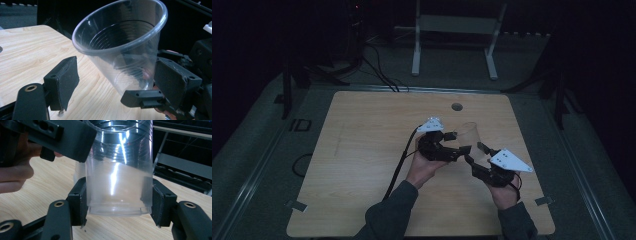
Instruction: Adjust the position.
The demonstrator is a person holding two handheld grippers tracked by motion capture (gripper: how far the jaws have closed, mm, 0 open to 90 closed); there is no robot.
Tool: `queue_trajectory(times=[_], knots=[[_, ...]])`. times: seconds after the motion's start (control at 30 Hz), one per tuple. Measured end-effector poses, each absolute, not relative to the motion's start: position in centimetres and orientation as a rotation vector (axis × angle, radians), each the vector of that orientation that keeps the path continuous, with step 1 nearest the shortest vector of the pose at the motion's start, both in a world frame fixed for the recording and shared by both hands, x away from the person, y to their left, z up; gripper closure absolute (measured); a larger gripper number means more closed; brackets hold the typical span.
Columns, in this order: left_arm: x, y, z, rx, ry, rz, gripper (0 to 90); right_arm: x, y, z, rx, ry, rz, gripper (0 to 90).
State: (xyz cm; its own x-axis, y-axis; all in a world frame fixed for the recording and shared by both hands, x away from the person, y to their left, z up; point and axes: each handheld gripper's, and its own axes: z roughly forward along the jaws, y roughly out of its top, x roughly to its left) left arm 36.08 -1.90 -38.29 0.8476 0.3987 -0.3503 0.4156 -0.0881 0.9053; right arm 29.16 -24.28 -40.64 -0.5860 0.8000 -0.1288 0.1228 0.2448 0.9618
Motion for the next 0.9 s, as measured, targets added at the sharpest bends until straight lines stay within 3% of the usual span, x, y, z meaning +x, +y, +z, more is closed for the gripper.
queue_trajectory(times=[0.57,0.9], knots=[[36.55,-2.49,-38.44,1.644,0.653,-0.059,19.2,29.17,-23.61,-40.99,0.83,1.903,1.396,41.2],[36.54,-2.45,-38.52,1.616,0.658,-0.073,26.7,29.28,-23.67,-41.0,0.815,1.93,1.383,40.4]])
